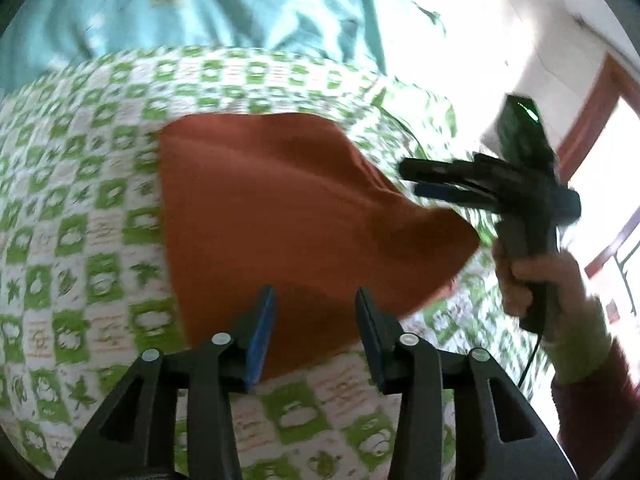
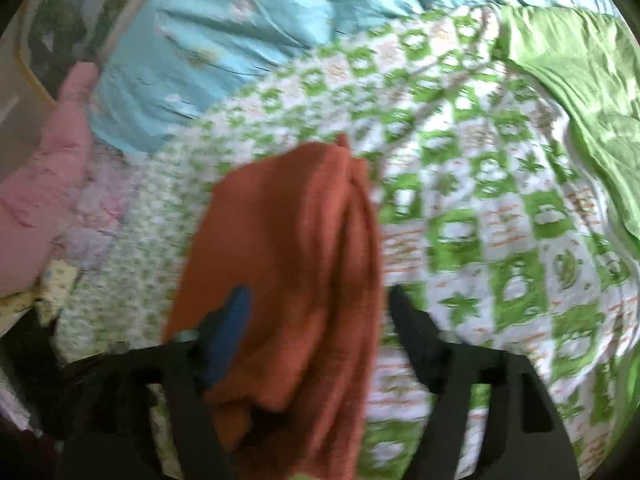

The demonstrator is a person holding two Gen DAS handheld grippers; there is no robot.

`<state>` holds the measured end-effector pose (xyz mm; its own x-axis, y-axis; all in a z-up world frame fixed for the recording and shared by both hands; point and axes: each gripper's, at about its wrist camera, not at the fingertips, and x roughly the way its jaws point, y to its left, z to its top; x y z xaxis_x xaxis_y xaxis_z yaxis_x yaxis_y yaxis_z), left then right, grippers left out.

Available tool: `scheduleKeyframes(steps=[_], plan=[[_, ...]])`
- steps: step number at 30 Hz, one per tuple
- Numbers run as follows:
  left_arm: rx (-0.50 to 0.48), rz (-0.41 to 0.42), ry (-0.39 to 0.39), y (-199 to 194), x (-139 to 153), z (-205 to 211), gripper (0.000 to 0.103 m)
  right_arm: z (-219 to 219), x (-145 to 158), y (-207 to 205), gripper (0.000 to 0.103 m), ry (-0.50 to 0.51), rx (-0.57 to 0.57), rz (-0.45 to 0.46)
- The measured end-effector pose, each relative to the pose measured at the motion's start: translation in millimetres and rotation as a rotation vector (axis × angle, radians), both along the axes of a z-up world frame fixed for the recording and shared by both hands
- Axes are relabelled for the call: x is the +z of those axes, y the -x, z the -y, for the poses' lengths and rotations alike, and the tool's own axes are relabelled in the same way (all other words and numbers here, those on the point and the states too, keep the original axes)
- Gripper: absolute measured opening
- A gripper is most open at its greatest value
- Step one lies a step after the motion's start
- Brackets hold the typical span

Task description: Fold small clothes

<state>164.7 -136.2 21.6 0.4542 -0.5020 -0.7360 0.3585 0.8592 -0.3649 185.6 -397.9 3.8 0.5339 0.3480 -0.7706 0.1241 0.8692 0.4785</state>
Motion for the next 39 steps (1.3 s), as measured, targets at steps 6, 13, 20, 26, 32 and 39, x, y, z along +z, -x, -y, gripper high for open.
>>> scheduleKeyframes(steps=[6,13,20,26,32,39], plan=[[0.085,-0.066,0.025,-30,-12,-36,0.059,-20,-7,-21,0.091,0.035,0.03,-0.036],[0.116,-0.213,0.12,-73,-55,-54,0.069,-12,-40,-21,0.091,-0.022,0.014,-0.104],[0.119,-0.261,0.222,-102,-84,-51,0.077,-9,-54,-22,0.091,-0.125,0.026,-0.107],[0.09,-0.222,0.241,-116,-83,-40,0.03,-20,-65,-25,0.042,-0.202,0.035,-0.133],[0.1,-0.083,0.261,-79,-24,-80,0.021,-51,-32,-18,0.029,-0.215,0.072,-0.041],[0.217,0.023,0.177,-8,21,-182,0.021,-152,-25,-30,0.029,-0.354,0.252,0.046]])
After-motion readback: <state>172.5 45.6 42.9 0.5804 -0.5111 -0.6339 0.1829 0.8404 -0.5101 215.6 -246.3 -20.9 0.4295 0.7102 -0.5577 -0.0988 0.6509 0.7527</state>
